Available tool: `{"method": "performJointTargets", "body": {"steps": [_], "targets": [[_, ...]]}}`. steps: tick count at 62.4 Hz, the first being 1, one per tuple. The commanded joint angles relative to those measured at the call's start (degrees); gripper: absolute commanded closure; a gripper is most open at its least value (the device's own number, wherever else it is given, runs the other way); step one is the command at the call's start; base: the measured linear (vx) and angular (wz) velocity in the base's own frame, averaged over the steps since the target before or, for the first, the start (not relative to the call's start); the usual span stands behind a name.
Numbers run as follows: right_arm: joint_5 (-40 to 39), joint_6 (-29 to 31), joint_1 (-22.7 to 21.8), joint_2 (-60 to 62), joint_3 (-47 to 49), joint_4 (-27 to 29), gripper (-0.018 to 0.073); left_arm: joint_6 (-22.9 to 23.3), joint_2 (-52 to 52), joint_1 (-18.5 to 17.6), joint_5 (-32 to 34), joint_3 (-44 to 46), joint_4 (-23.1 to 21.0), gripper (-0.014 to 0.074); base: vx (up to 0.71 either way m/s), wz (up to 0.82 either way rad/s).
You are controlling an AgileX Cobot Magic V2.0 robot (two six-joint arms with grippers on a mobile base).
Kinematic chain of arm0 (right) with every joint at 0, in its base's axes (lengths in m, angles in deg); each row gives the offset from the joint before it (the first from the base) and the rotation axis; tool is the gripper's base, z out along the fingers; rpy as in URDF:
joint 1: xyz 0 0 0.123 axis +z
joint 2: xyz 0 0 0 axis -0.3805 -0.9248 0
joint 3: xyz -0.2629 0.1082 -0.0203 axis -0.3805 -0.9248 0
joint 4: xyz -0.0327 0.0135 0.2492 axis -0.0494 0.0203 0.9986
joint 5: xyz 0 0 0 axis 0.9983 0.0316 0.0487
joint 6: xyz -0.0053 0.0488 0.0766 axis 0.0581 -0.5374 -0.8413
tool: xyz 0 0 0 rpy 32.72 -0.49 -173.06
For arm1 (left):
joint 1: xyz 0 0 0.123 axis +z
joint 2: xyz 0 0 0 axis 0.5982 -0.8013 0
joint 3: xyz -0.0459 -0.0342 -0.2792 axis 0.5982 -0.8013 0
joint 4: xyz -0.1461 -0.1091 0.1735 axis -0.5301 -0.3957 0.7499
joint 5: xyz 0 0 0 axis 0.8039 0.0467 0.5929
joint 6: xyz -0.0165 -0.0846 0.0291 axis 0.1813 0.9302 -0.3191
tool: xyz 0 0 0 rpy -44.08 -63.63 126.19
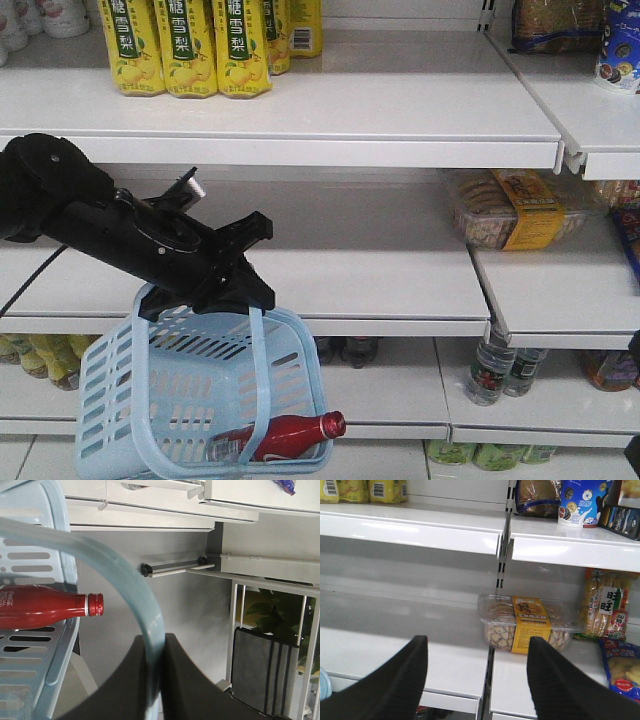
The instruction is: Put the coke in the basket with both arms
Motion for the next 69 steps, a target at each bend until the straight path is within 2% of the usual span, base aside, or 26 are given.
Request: {"method": "performJointTargets", "body": {"steps": [1, 60, 69], "targets": [[0.31, 0.49, -0.02, -0.82, 1.66, -1.82, 0.0125, 0.33, 3.15, -0.35, 0.01, 2.00, -4.90, 0.0601, 0.00, 0.00], [0.30, 0.47, -0.02, -0.82, 1.66, -1.82, 0.0125, 0.33, 3.15, -0.35, 0.01, 2.00, -4.90, 0.0601, 0.00, 0.00], [1.30, 0.41, -0.02, -0.82, 1.66, -3.54, 0.0125, 0.33, 3.15, -0.35, 0.01, 2.00, -4.90, 0.0601, 0.00, 0.00]]}}
